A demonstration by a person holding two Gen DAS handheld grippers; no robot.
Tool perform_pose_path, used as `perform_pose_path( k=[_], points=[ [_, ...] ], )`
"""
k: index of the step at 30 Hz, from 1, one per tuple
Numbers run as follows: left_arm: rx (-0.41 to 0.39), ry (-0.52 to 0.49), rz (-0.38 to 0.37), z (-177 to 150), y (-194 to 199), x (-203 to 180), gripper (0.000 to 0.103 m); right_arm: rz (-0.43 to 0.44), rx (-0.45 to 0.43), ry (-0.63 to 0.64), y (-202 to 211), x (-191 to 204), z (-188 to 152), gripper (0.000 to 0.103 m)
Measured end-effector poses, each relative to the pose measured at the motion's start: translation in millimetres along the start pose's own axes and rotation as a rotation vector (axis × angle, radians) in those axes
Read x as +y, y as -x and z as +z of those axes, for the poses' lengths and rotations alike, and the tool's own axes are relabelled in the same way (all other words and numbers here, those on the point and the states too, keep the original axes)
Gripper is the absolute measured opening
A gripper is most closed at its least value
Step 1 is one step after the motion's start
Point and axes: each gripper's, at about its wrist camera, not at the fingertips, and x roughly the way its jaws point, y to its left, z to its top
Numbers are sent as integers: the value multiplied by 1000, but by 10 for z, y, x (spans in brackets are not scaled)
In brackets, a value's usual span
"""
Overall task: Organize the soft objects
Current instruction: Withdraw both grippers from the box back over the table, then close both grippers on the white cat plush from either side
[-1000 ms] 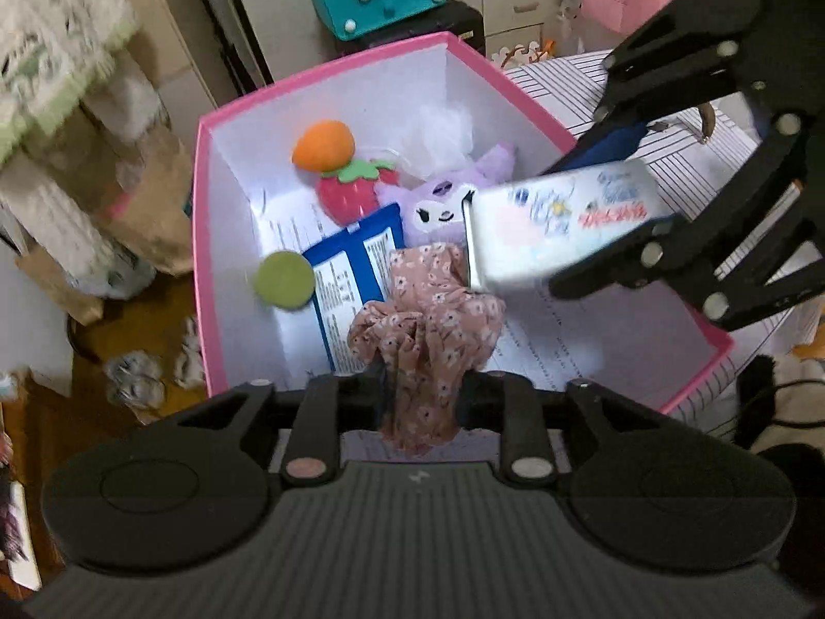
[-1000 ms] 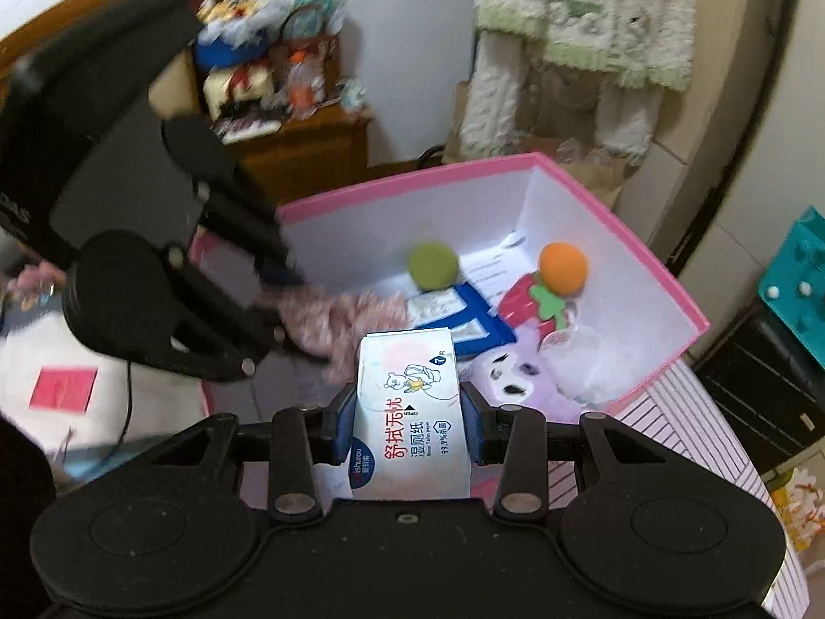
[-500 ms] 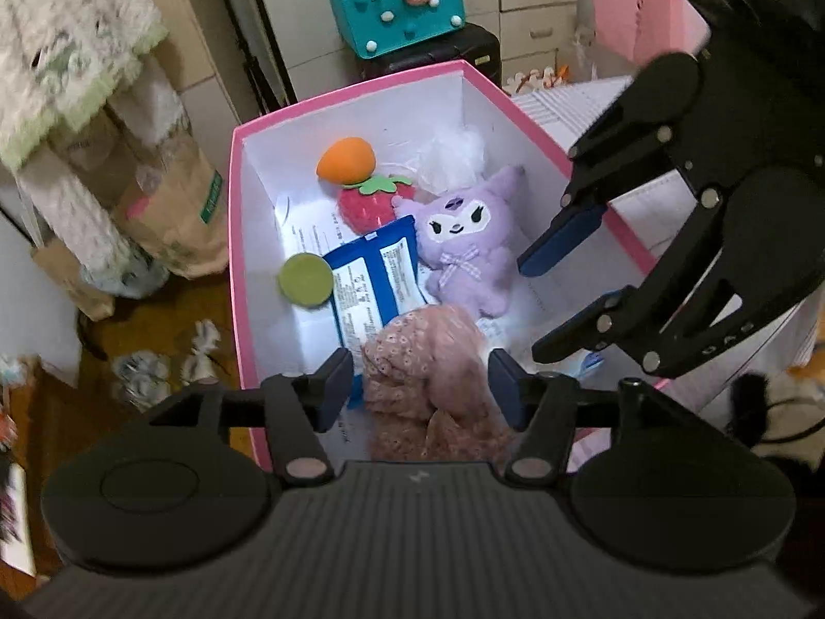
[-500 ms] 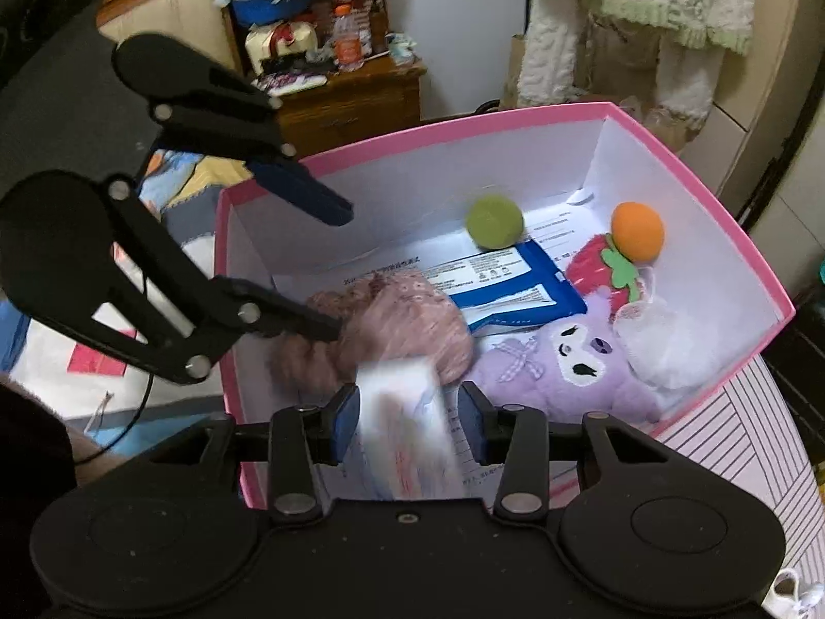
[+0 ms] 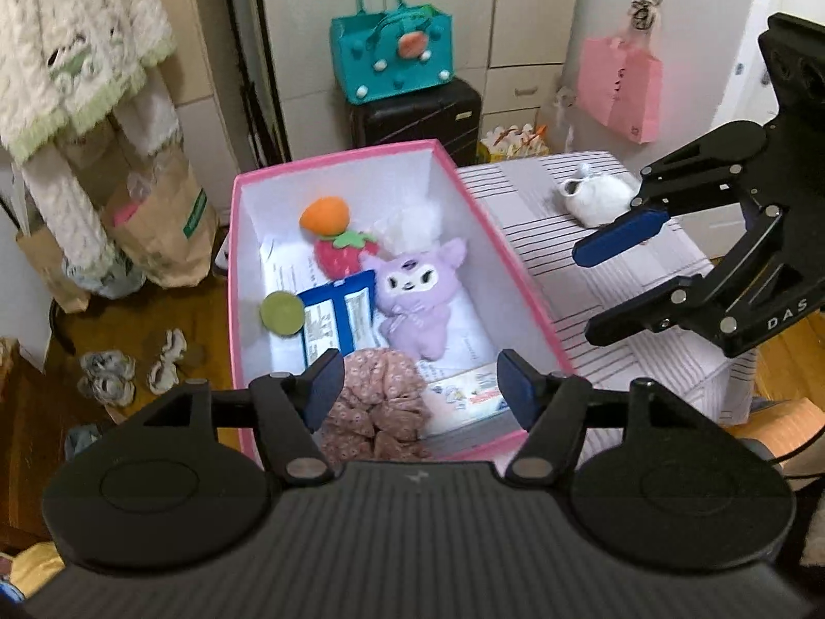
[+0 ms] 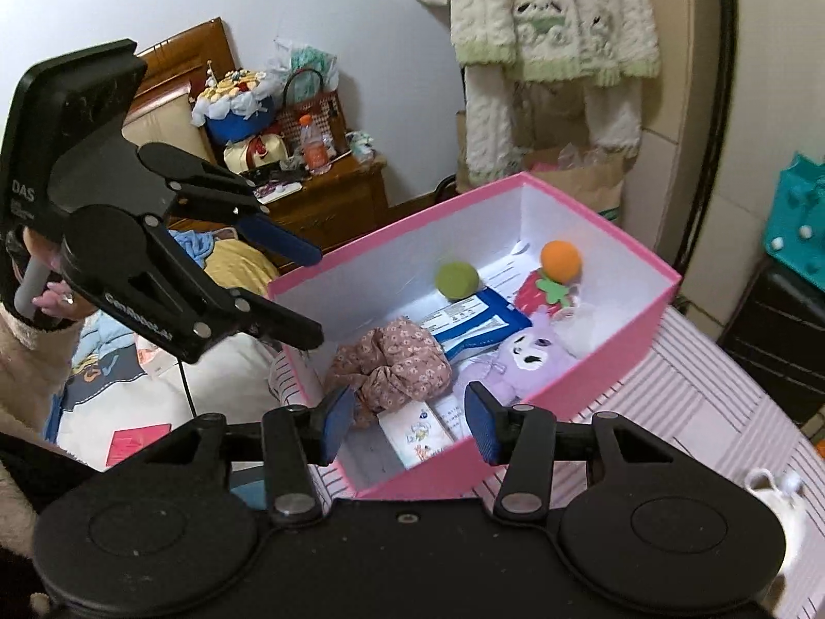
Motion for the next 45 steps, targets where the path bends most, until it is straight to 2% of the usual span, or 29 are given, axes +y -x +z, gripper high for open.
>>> perform_pose_path(
  k=[3,12,17,27,33,40,45],
  points=[
    [-21,-40,13,-11,132,-156,70,-18,-20,11,172,77,-97,55],
    [-58,-128,38,-59,385,-616,73,-68,-59,50,642,274,-431,58],
    [-32,-159,38,-59,298,-845,75,-107,-59,70,805,341,-607,60],
    [0,-169,-29,-33,94,-1139,75,-139,-75,53,993,323,-919,62],
    [5,-130,-78,99,-81,-1215,75,-150,-85,22,1060,155,-1056,66],
    [-24,-78,-149,264,-322,-1340,77,-171,-108,-61,1068,-263,-1189,69],
    [-38,-47,-151,365,-529,-1410,77,-207,-107,-82,1053,-494,-1301,71]
  ],
)
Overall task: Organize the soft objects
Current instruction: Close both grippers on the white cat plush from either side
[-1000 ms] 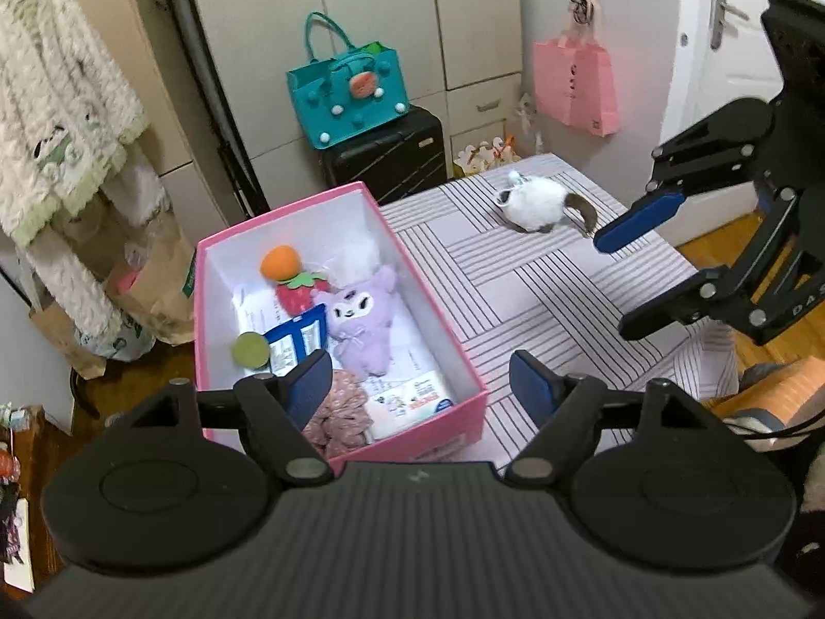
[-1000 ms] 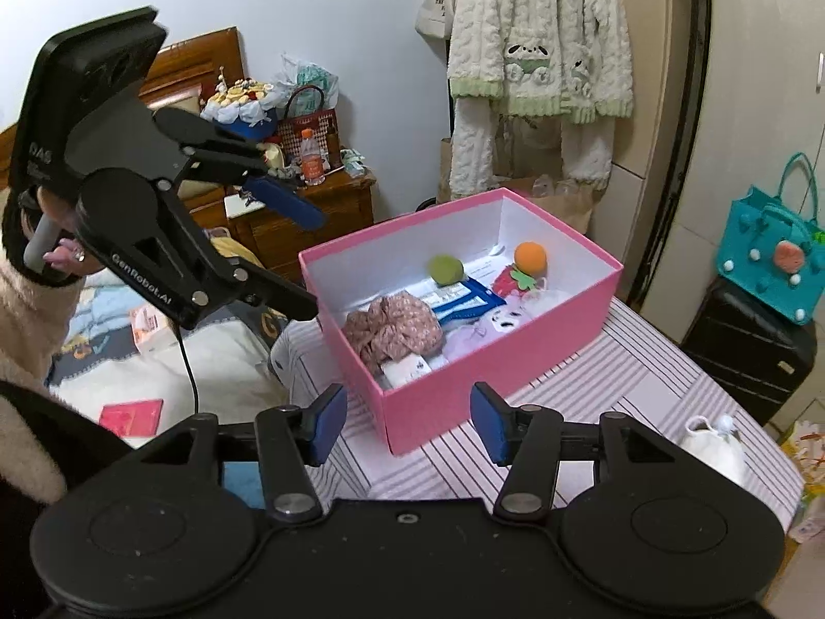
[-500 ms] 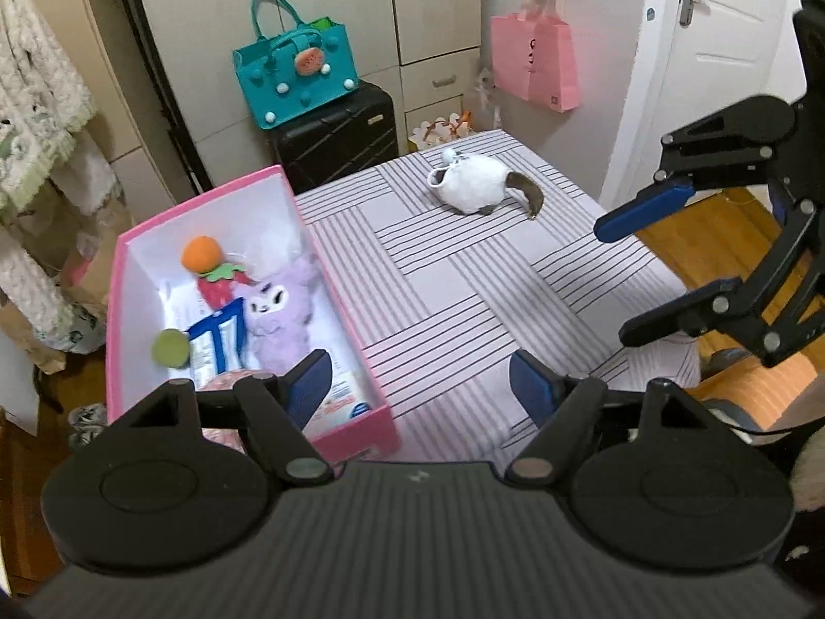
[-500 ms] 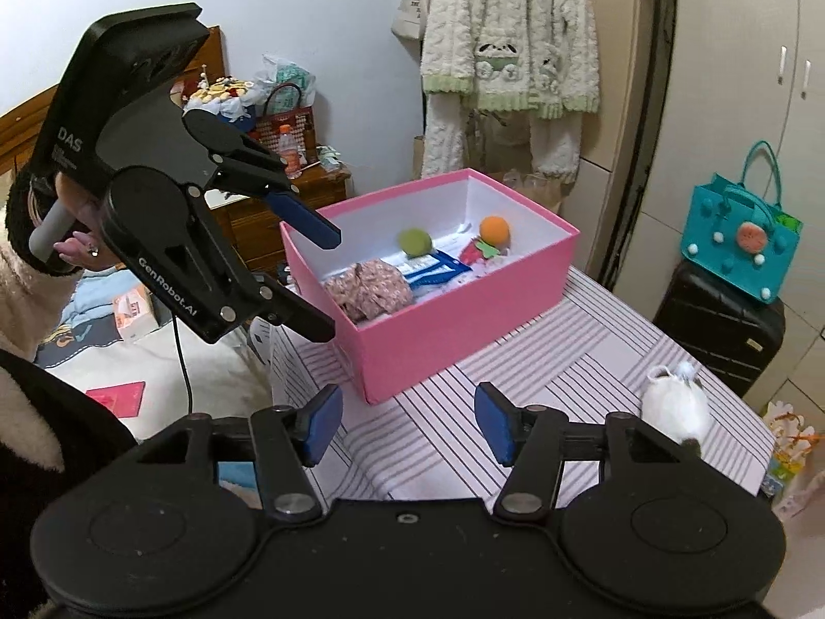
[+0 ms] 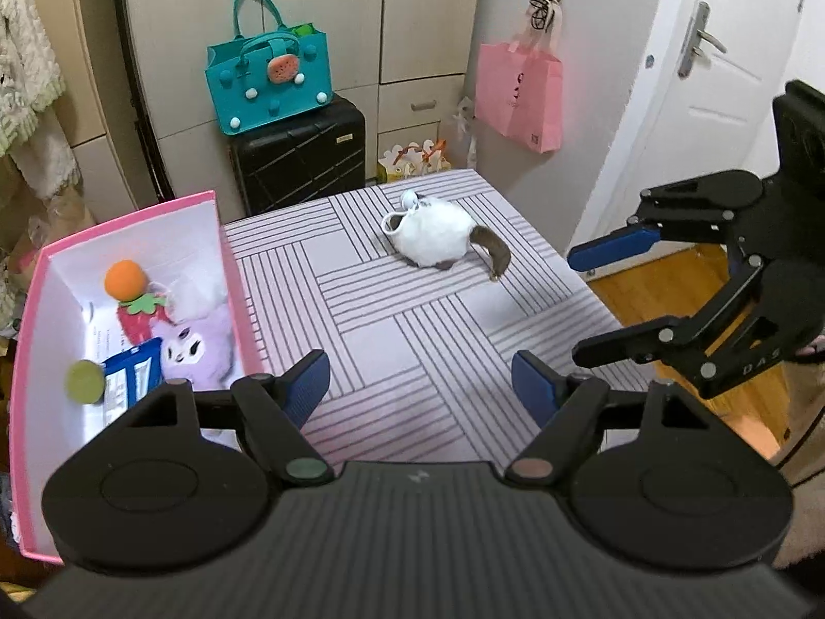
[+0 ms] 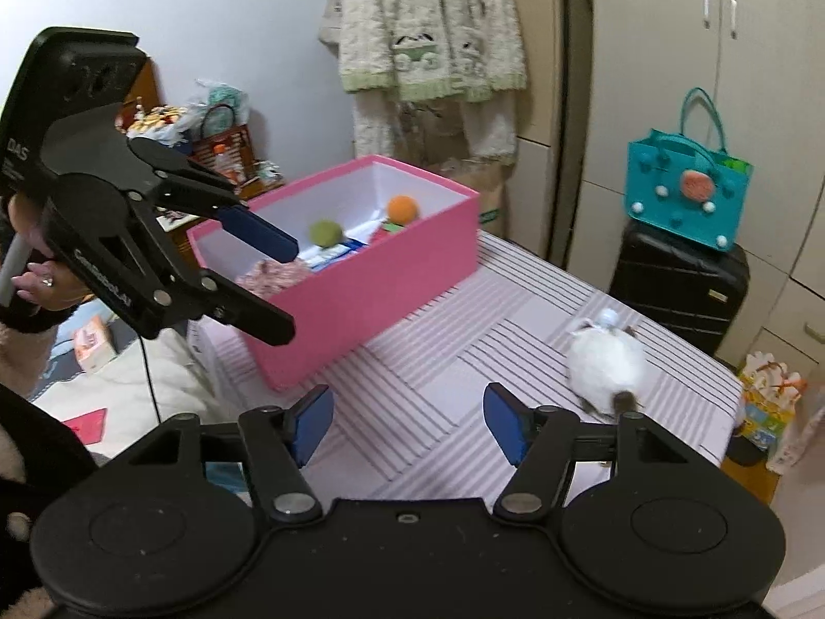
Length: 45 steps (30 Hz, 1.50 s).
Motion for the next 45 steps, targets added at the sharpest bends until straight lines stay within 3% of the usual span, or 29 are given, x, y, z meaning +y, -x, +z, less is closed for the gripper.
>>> perform_pose_path(
  k=[12,26,28,36,41,45],
  points=[
    [-43,130,-6,173,-565,-64,77,-45,-17,10,-202,-562,-179,80],
    [-89,309,-15,331,-1399,-38,78,-114,-214,34,-636,-1198,-434,82],
    [-90,329,-3,346,-1516,-17,84,-114,-231,23,-709,-1273,-455,82],
    [-150,333,59,358,-1868,14,88,-160,-161,62,-1085,-1347,-481,85],
    [-168,378,1,431,-1986,29,88,-131,-137,83,-1230,-1397,-490,85],
    [-184,383,1,486,-2077,10,88,-117,-130,84,-1335,-1455,-455,85]
  ],
)
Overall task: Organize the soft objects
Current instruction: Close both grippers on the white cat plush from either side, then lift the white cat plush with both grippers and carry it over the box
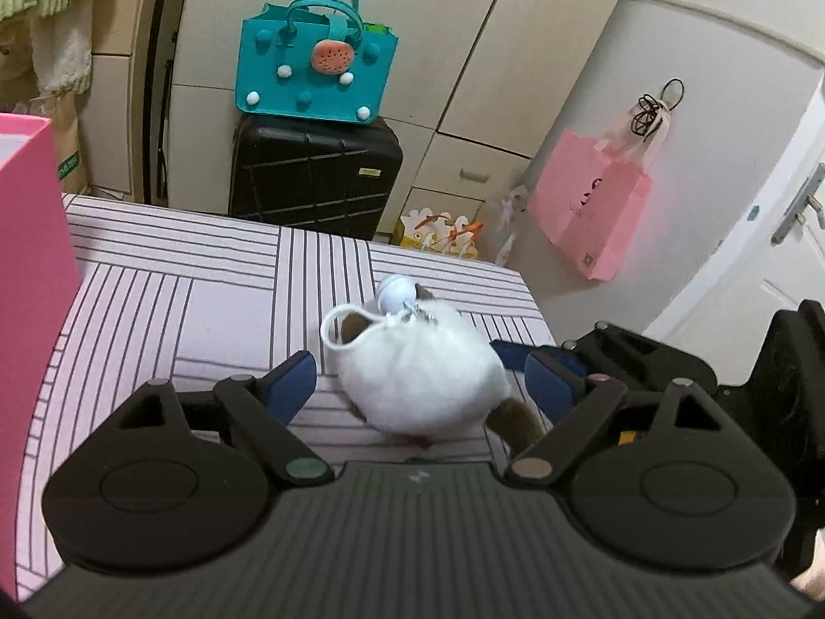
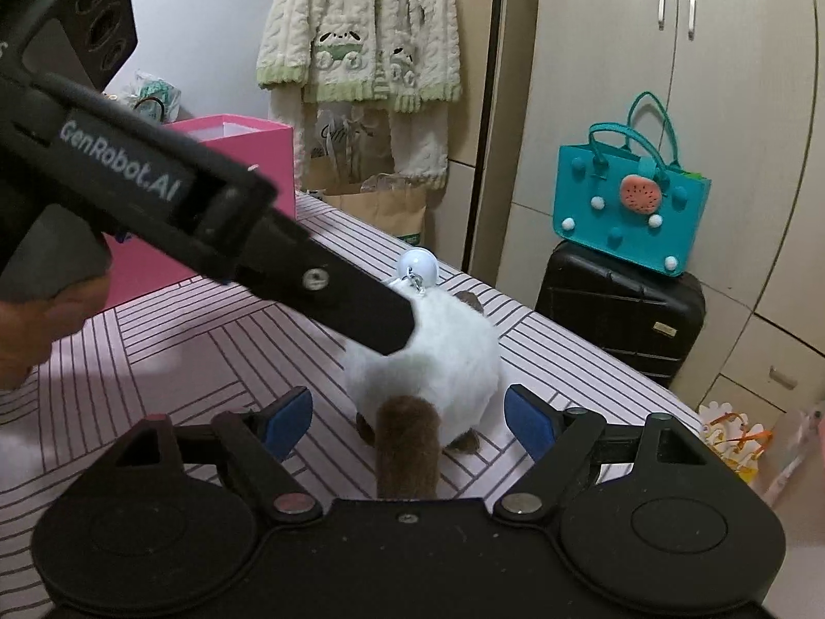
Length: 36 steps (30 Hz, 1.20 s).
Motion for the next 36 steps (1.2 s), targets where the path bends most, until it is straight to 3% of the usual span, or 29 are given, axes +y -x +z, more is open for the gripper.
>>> perform_pose_path(
  k=[9,12,16,26,36],
  points=[
    [14,55,6,-10,-203,68,88,38,24,-152,-210,-175,-40,84],
    [34,70,-3,-21,-247,96,86,58,26,-166,-221,-191,-52,73],
    [61,87,-8,-66,-276,99,75,103,-4,-126,-184,-141,-42,64],
    [51,12,28,-171,-29,-40,71,85,-3,-127,-72,54,-42,63],
    [124,-43,33,-308,413,-98,71,144,6,-192,219,334,-99,65]
  ],
)
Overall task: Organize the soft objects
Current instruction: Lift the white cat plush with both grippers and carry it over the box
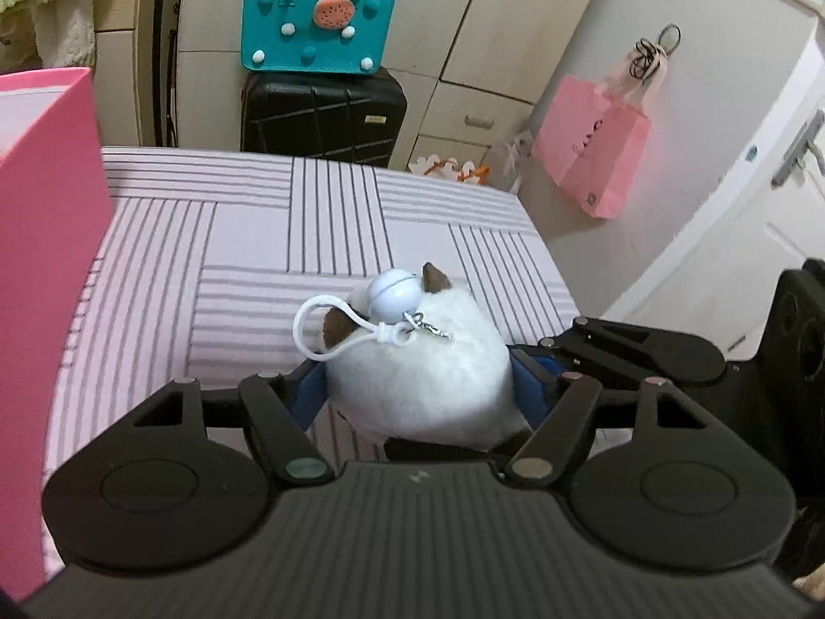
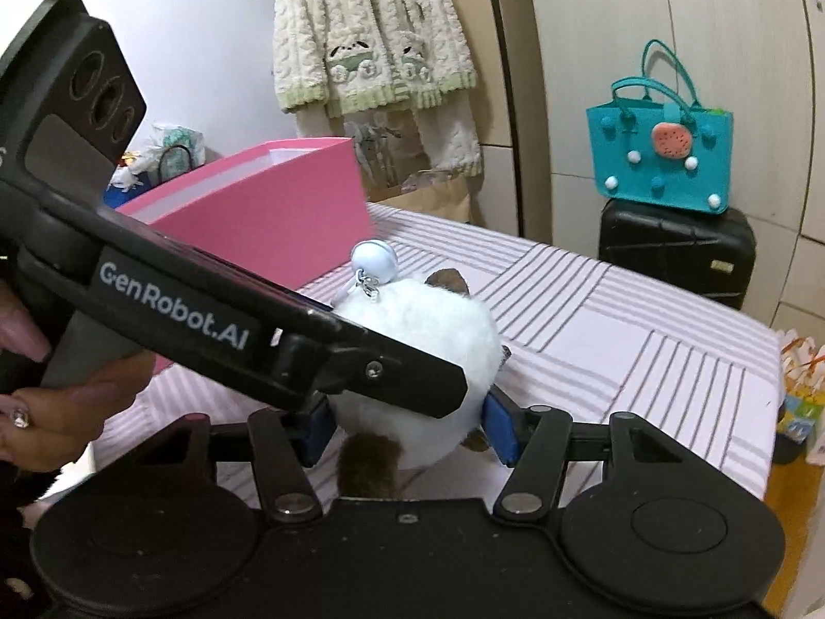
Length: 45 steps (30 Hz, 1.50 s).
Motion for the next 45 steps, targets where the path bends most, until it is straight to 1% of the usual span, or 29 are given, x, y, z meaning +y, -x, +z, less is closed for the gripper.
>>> perform_pose_path(
  k=[3,5,8,11,13,17,18,21,25,27,29,34,37,41,45],
  points=[
    [21,-10,17,-61,167,-5,72,15,6,5,56,165,-28,66],
    [19,-10,10,-118,294,20,72,17,2,15,101,287,-38,66],
    [25,3,-14,-185,449,82,72,18,0,25,172,459,-42,67],
    [52,51,-61,-245,587,237,72,29,5,38,217,624,-55,67],
    [63,57,-69,-289,691,317,72,44,8,31,226,740,-64,68],
    [65,2,-63,-401,944,393,72,61,12,12,227,993,-55,66],
    [69,-14,-68,-420,1003,404,71,56,18,17,232,1069,-43,66],
    [94,-53,-92,-440,1169,450,71,51,74,-6,252,1274,17,66],
    [110,-72,-120,-447,1444,528,71,67,91,-39,334,1480,101,66],
    [101,-94,-122,-441,1589,563,71,89,99,-67,351,1544,159,66],
    [87,-103,-122,-430,1730,613,71,105,100,-69,364,1645,228,66],
    [42,-88,-121,-399,2021,765,71,102,74,10,364,1926,402,66],
    [0,-90,-96,-388,2178,826,72,111,52,43,333,2026,513,66],
    [-77,-101,-46,-351,2393,866,72,117,10,88,290,2152,687,66],
    [-134,-94,-17,-276,2555,930,72,128,-25,122,251,2243,869,66]
  ],
)
